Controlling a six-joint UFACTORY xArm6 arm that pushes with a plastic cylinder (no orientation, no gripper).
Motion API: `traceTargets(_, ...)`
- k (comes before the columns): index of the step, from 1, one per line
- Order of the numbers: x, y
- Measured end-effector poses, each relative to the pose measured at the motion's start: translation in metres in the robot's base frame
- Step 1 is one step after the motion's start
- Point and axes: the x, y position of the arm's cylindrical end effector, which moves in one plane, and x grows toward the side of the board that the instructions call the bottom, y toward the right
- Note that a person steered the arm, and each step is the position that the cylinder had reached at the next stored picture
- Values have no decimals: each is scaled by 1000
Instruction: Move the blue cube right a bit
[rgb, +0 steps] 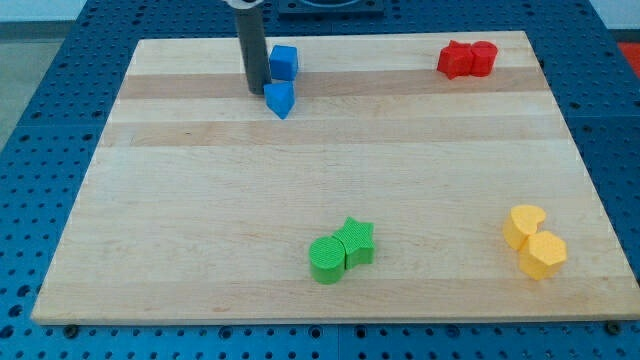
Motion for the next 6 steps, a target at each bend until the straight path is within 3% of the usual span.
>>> traceTargets(1,-21,-18)
traceTargets(2,-58,-3)
traceTargets(3,-65,10)
traceTargets(6,0,80)
